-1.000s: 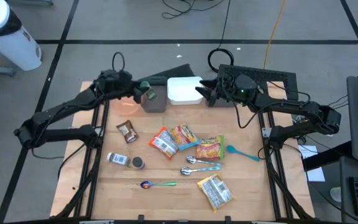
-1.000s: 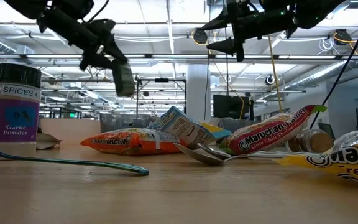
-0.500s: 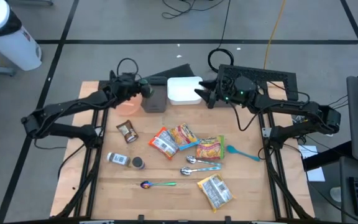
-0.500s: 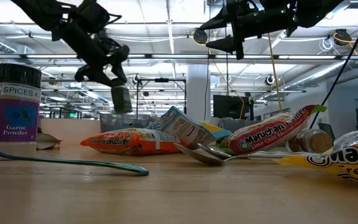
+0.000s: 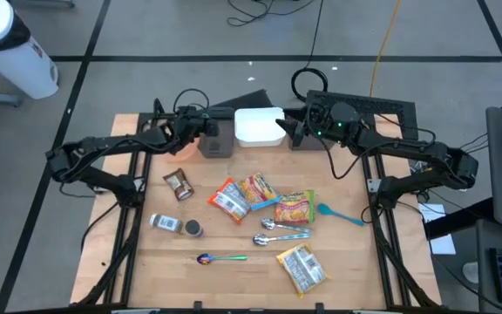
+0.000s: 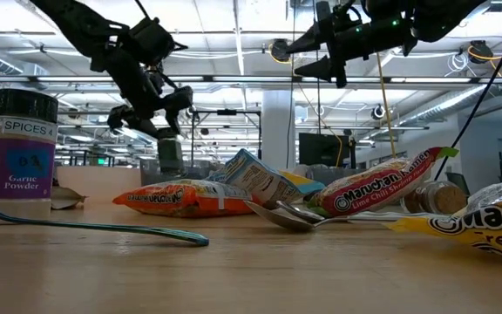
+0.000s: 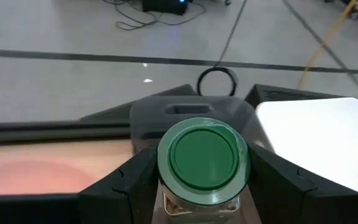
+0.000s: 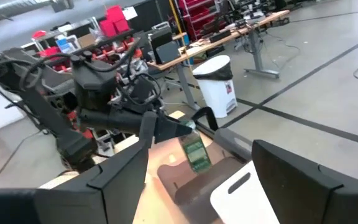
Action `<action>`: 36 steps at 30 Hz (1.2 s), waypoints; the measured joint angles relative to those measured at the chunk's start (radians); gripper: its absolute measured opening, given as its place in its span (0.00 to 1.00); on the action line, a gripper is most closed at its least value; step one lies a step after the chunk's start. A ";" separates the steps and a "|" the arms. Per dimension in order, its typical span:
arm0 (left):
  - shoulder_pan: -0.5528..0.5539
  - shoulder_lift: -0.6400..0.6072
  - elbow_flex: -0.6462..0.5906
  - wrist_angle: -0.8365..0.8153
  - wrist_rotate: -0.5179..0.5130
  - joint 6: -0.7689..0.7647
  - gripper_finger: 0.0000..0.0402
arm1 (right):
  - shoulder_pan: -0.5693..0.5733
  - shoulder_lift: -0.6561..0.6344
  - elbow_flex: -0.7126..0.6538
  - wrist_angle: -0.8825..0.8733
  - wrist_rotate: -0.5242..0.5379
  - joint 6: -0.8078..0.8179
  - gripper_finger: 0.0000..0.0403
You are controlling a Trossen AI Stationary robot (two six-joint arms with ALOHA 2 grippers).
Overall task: Pick & Place Food Item
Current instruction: Put the green seasoning bottle into the left black bin
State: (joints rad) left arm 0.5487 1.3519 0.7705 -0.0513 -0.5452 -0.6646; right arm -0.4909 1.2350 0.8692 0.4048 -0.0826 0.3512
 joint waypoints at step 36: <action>0.108 0.229 0.138 -0.005 -0.012 0.049 0.52 | -0.026 0.000 0.000 -0.008 -0.050 -0.022 0.69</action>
State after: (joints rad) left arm 0.6571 1.5809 0.9089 -0.0566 -0.5571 -0.6152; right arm -0.5167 1.2350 0.8692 0.3972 -0.1324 0.3288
